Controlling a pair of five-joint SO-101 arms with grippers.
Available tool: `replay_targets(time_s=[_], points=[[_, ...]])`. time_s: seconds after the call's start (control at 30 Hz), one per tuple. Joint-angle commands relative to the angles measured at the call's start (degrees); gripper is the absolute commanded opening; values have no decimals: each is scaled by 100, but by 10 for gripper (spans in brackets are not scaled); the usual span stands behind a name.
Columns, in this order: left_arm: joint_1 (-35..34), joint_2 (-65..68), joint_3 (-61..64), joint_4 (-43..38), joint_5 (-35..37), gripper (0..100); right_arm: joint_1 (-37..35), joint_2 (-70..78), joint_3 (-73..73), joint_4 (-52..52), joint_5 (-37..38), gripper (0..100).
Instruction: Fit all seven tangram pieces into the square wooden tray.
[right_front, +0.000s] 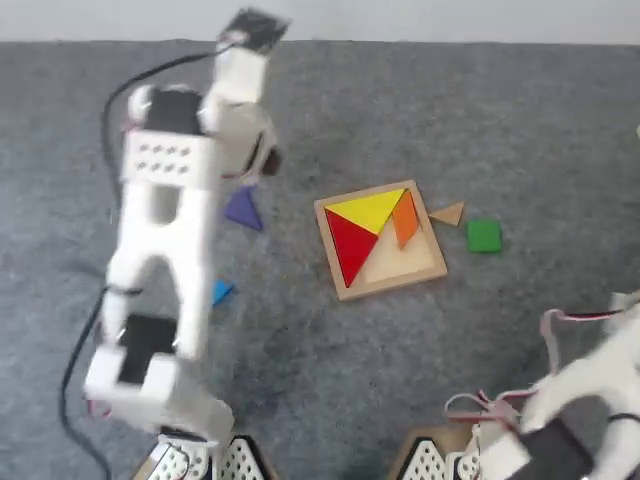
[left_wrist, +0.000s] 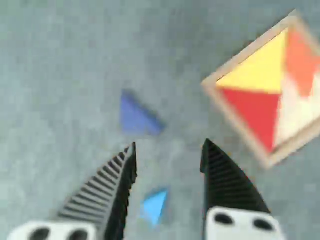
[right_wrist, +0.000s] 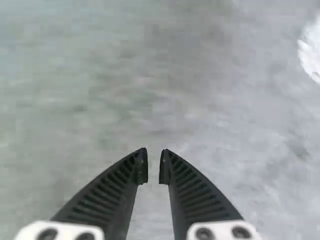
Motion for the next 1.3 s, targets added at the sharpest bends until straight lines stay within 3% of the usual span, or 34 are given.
replay_targets(time_s=[0.0,0.17,0.4,0.53,0.7,0.87,1.03,1.13,1.27], points=[[-563,-1020,1516,-571,-519,206,-892,-1042,677,48,-255,59],[-1143,-1125,2826,-1196,-923,208,-1710,-2026,1670,40,-475,59],[-1222,-1178,3925,-1873,-571,208,-1648,-2316,905,-119,-457,59],[-853,-1169,4171,-2154,360,208,-1877,-1191,-554,391,-457,59],[-316,-1178,4708,-2778,1240,208,-2800,822,-1916,602,-167,59],[-862,-1160,4954,-3191,1292,208,-3802,2290,-2875,444,422,66],[-1292,-1134,5200,-3692,1284,208,-4462,3240,-3763,479,695,184],[-1284,-1152,5429,-3921,1275,208,-4655,3679,-4141,497,88,204],[-1284,-1169,5437,-3956,1266,208,-4857,4251,-4352,497,-2338,125]])
